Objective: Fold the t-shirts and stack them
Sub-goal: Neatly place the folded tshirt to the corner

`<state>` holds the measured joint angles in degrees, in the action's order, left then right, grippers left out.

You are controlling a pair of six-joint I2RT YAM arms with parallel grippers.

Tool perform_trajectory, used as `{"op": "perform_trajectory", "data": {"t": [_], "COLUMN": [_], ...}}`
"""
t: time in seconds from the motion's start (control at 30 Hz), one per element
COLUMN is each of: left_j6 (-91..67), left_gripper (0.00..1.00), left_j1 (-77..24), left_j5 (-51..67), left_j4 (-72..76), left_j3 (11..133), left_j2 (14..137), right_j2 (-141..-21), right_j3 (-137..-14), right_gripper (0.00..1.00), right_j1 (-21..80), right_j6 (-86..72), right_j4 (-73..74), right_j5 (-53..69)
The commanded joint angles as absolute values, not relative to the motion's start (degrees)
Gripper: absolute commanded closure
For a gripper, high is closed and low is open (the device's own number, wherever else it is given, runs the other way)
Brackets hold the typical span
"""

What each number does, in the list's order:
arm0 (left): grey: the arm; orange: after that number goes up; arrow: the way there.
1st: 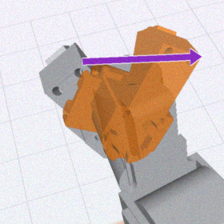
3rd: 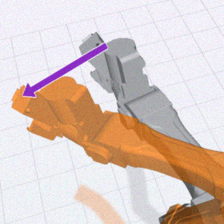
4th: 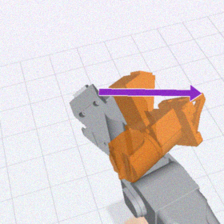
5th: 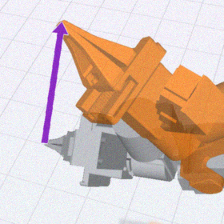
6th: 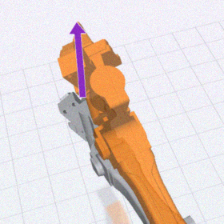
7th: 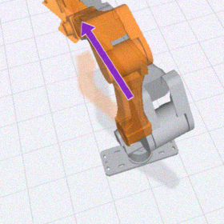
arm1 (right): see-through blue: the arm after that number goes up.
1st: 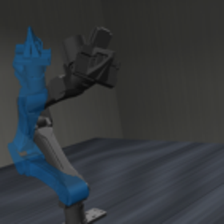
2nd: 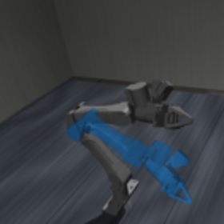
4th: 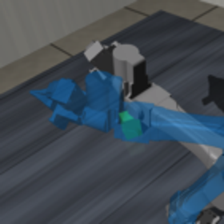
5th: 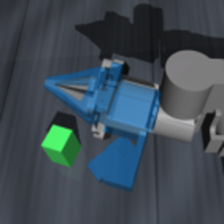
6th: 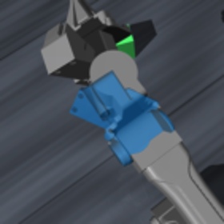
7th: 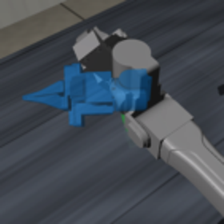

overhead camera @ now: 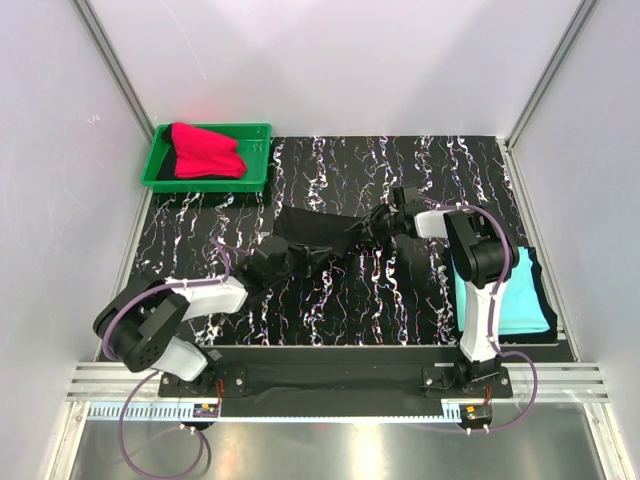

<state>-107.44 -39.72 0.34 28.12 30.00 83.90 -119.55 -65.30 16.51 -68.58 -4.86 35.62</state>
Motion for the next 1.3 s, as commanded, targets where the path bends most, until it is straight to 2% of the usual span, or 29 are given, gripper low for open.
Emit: {"op": "perform_trajectory", "data": {"t": [0.0, 0.03, 0.07, 0.1, 0.23, 0.43, 0.6, 0.7, 0.9, 1.27], "left_j6": [-106.79, -106.53, -106.0, -105.13, -93.91, -77.63, -59.11, -49.97, -40.89, -34.02], "left_gripper": [0.9, 0.79, 0.65, 0.62, 0.52, 0.55, 0.56, 0.62, 0.62, 0.64], "left_j1": [-39.64, -39.64, -39.55, -39.55, -38.85, -36.57, -35.68, -35.6, -34.81, -27.6], "left_j5": [2.98, 3.68, 5.95, 7.02, 13.43, 25.21, 31.11, 32.96, 35.24, 48.25], "left_j4": [29.88, 29.8, 29.27, 27.09, 19.18, 9.33, -3.67, -10.27, -17.56, -20.47], "left_j3": [28.66, 28.3, 27.95, 27.86, 27.33, 26.89, 35.14, 39.72, 40.69, 39.46], "left_j2": [81.12, 80.86, 80.34, 79.11, 75.33, 72.69, 73.65, 72.6, 66.54, 67.24], "right_j2": [-121.12, -119.37, -118.22, -116.73, -107.52, -101.26, -95.64, -92.83, -89.13, -87.18], "right_j3": [-66.45, -65.75, -65.13, -64.52, -63.37, -67.06, -65.65, -66.27, -72.77, -81.03], "right_gripper": [0.65, 0.82, 0.91, 0.98, 1.0, 1.0, 1.0, 1.0, 1.0, 1.0], "right_j1": [16.88, 16.96, 16.96, 16.96, 16.96, 16.53, 14.07, 12.57, 10.11, 2.03], "right_j6": [-65.22, -63.91, -63.46, -62.41, -57.75, -51.42, -50.45, -48.96, -46.93, -47.99], "right_j4": [-3.6, -3.52, -3.52, -2.91, 5.08, 17.48, 22.14, 25.74, 38.11, 52.36], "right_j5": [29.36, 28.75, 27.96, 25.95, 17.86, 5.46, -1.82, -6.3, -19.84, -25.4]}}
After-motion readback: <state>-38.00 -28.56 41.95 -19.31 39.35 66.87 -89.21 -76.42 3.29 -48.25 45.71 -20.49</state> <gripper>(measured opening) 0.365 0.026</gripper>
